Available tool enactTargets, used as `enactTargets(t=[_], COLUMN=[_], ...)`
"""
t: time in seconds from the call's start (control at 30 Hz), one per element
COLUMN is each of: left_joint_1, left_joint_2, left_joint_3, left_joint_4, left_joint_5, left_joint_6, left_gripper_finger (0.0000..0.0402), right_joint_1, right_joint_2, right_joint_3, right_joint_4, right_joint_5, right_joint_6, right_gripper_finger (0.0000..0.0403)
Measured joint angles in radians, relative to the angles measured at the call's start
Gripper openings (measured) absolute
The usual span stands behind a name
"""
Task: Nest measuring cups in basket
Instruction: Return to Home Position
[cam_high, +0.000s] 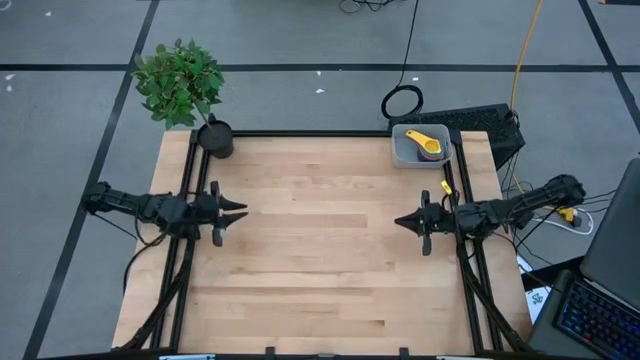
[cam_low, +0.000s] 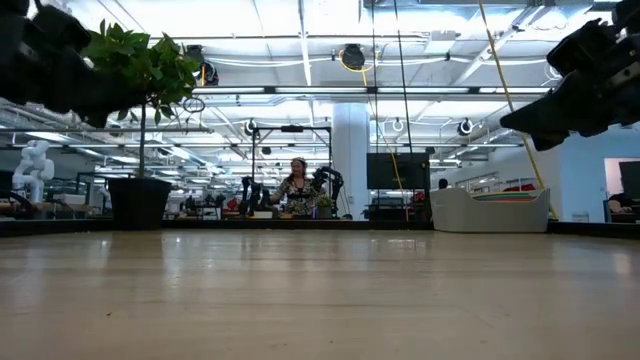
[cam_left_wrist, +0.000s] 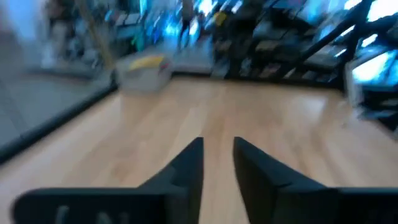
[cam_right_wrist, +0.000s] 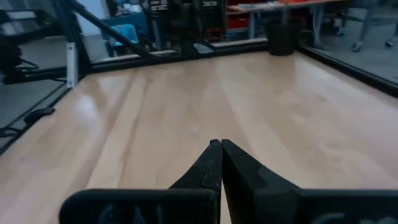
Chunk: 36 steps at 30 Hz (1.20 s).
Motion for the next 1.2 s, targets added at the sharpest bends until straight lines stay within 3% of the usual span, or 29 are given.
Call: enactTargets(t=[0.13, 0.27, 0.5, 0.6, 0.7, 0.83, 1.0, 1.2], left_joint_1=[-0.014, -0.014, -0.014, -0.014, -0.004, 0.029, 0.096, 0.18], left_joint_2=[0.005, 0.018, 0.016, 0.016, 0.015, 0.014, 0.018, 0.029], left_joint_3=[-0.042, -0.051, -0.051, -0.052, -0.052, -0.052, -0.052, -0.052], left_joint_4=[0.16, 0.19, 0.191, 0.187, 0.18, 0.175, 0.172, 0.154], left_joint_5=[0.02, 0.024, 0.033, 0.098, 0.176, 0.203, 0.214, 0.334], left_joint_6=[0.127, 0.137, 0.181, 0.21, 0.215, 0.214, 0.208, 0.165], left_gripper_finger=[0.0041, 0.0006, 0.0005, 0.0004, 0.0004, 0.0004, 0.0003, 0.0002], right_joint_1=[0.0, 0.0, 0.0, -0.004, -0.023, -0.061, -0.107, -0.148], right_joint_2=[-0.038, -0.077, -0.212, -0.275, -0.268, -0.267, -0.267, -0.267], right_joint_3=[0.0, 0.0, 0.0, 0.0, 0.0, 0.0, 0.0, 0.0], right_joint_4=[0.003, 0.003, 0.0, -0.01, -0.015, -0.019, -0.021, -0.042], right_joint_5=[-0.052, -0.076, -0.092, -0.149, -0.201, -0.285, -0.286, -0.316], right_joint_6=[-0.013, -0.011, -0.057, -0.065, -0.042, -0.013, -0.039, -0.02], right_gripper_finger=[0.0, 0.0, 0.0, 0.0, 0.0, 0.0, 0.0, 0.0])
